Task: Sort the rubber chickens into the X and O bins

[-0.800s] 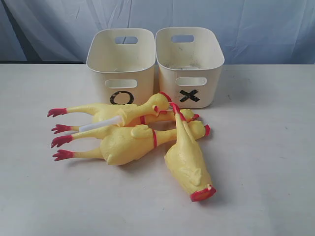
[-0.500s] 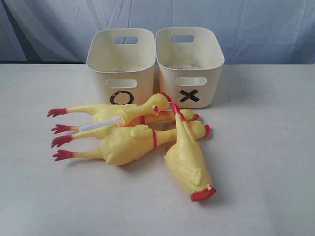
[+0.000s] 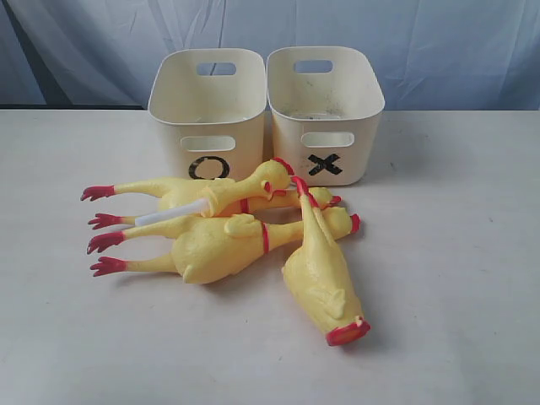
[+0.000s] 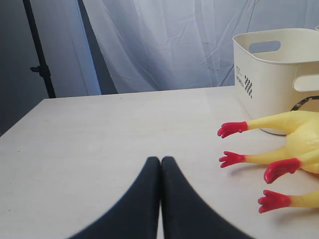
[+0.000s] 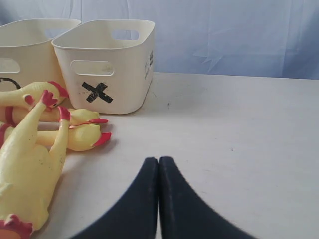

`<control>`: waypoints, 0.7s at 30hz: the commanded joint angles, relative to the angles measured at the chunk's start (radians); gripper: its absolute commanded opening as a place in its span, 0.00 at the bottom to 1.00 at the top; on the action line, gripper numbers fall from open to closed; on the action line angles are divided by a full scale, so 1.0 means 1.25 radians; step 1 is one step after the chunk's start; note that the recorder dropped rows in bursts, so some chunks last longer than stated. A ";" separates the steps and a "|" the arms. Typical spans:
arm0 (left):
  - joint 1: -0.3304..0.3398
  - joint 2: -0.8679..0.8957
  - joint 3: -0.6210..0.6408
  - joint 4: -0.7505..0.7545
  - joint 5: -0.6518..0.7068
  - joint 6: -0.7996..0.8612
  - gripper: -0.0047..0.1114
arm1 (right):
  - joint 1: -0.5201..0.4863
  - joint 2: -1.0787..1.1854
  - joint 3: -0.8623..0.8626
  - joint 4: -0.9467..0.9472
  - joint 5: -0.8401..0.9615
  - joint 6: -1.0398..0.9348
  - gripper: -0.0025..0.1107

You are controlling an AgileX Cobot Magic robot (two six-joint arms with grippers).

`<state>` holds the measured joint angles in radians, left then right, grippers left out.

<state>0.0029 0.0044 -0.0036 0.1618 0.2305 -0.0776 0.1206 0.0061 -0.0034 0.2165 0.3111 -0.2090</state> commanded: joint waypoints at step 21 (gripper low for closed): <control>0.004 -0.004 0.003 -0.001 0.001 -0.003 0.04 | 0.001 -0.005 0.003 0.088 -0.077 0.000 0.02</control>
<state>0.0029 0.0044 -0.0036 0.1618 0.2305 -0.0776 0.1206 0.0061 -0.0027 0.3148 0.2468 -0.2070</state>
